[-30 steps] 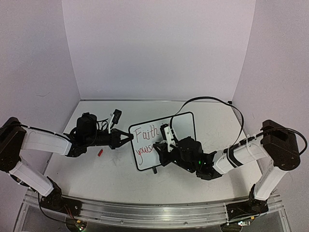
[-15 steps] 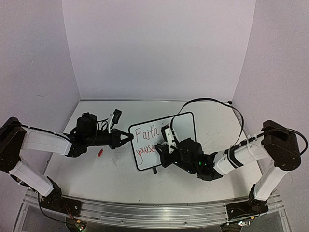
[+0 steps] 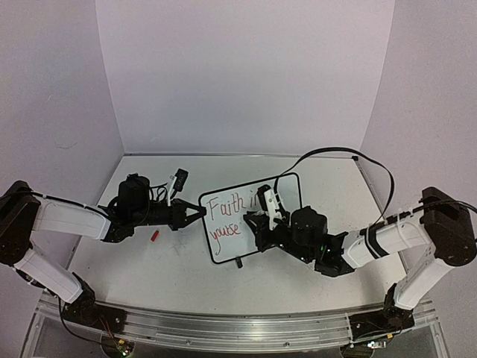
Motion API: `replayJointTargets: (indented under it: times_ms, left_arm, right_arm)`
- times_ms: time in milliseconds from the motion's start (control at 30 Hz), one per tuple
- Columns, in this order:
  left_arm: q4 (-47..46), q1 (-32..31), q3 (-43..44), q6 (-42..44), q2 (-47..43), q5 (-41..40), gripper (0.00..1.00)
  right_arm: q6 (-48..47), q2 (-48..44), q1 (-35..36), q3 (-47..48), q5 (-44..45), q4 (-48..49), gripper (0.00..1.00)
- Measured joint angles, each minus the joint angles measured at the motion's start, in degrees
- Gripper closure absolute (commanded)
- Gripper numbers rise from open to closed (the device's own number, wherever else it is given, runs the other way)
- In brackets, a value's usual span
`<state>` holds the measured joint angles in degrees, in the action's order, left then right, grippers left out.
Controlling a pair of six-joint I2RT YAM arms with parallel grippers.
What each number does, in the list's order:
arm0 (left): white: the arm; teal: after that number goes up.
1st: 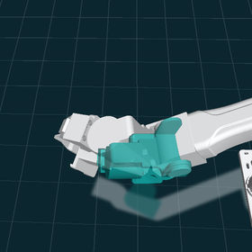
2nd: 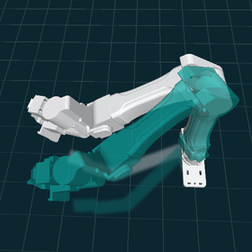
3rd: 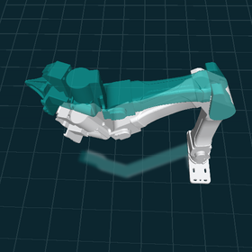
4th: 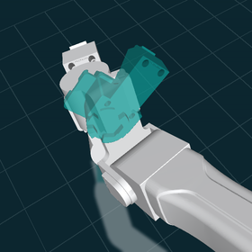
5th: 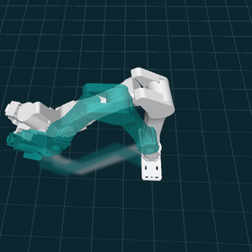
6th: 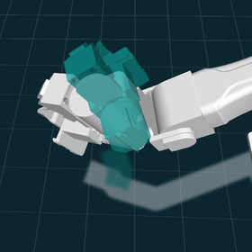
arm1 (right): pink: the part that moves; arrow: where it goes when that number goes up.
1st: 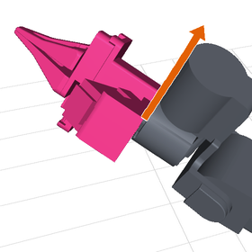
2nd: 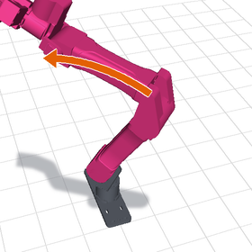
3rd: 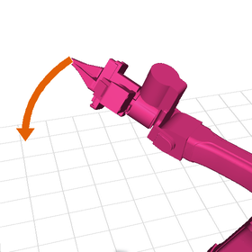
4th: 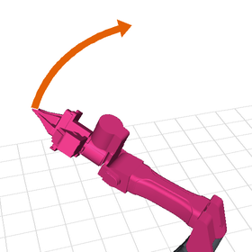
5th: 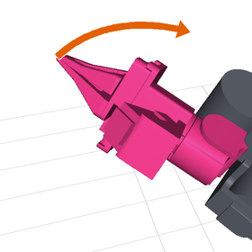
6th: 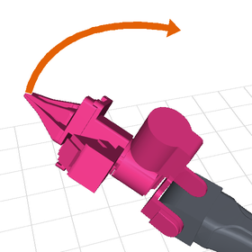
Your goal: Write a sentence on the whiteboard
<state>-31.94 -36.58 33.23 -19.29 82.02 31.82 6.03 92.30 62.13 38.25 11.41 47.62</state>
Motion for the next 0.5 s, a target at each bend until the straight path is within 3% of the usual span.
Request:
replayJointTargets:
  times_ms: [500]
  left_arm:
    - [0.0, 0.0, 0.0, 0.02, 0.0, 0.01, 1.0]
  right_arm:
    - [-0.67, 2.62, -0.24, 2.36, 2.93, 0.39, 1.0]
